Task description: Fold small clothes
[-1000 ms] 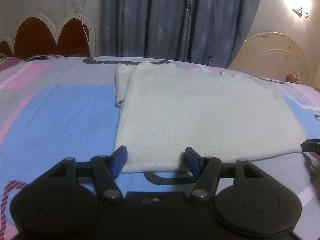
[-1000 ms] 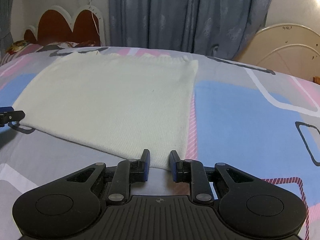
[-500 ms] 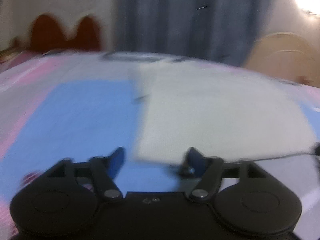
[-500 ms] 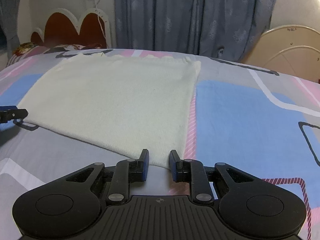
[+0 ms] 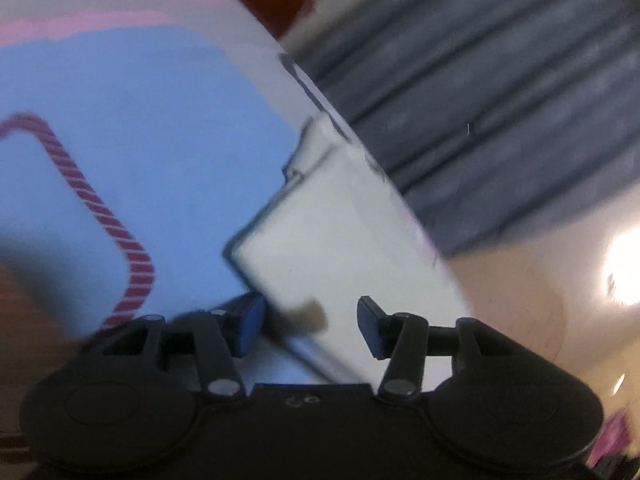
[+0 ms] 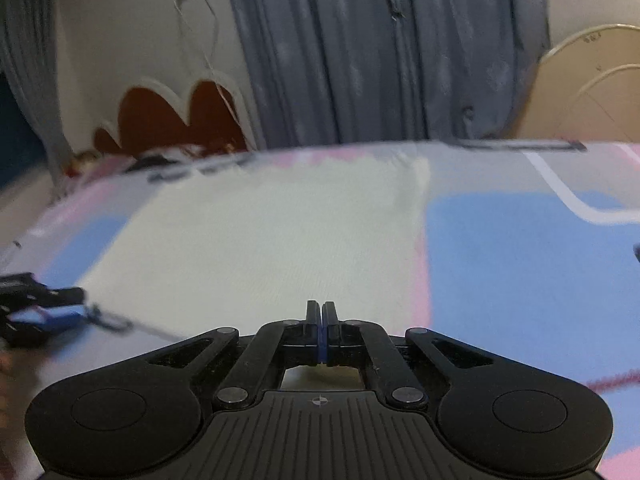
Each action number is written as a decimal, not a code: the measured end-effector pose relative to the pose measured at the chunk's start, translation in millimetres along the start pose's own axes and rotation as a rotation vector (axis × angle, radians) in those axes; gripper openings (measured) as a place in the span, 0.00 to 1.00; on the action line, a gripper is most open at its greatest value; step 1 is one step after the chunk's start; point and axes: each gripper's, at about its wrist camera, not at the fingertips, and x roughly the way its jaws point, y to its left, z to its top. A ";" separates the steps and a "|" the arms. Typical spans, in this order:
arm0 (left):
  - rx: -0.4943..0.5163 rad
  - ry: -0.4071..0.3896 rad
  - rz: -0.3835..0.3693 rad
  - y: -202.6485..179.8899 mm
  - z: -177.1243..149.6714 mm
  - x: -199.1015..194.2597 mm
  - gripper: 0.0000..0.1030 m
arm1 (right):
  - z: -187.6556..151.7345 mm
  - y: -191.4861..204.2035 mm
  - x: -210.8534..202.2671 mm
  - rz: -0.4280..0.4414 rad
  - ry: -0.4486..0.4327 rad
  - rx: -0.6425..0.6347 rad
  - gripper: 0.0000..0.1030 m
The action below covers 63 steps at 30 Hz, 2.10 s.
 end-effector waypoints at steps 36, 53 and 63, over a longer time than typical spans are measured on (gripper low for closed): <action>-0.075 -0.165 -0.011 7.4 27.6 41.5 0.06 | 42.0 36.3 153.9 0.096 0.042 0.075 0.00; 0.590 0.111 -0.149 -196.8 -72.0 90.4 0.07 | 53.4 -106.0 44.8 0.059 -0.133 0.461 0.00; 0.581 0.102 -0.214 -185.8 -78.4 67.4 0.61 | 50.6 -139.5 2.1 0.103 -0.160 0.459 0.53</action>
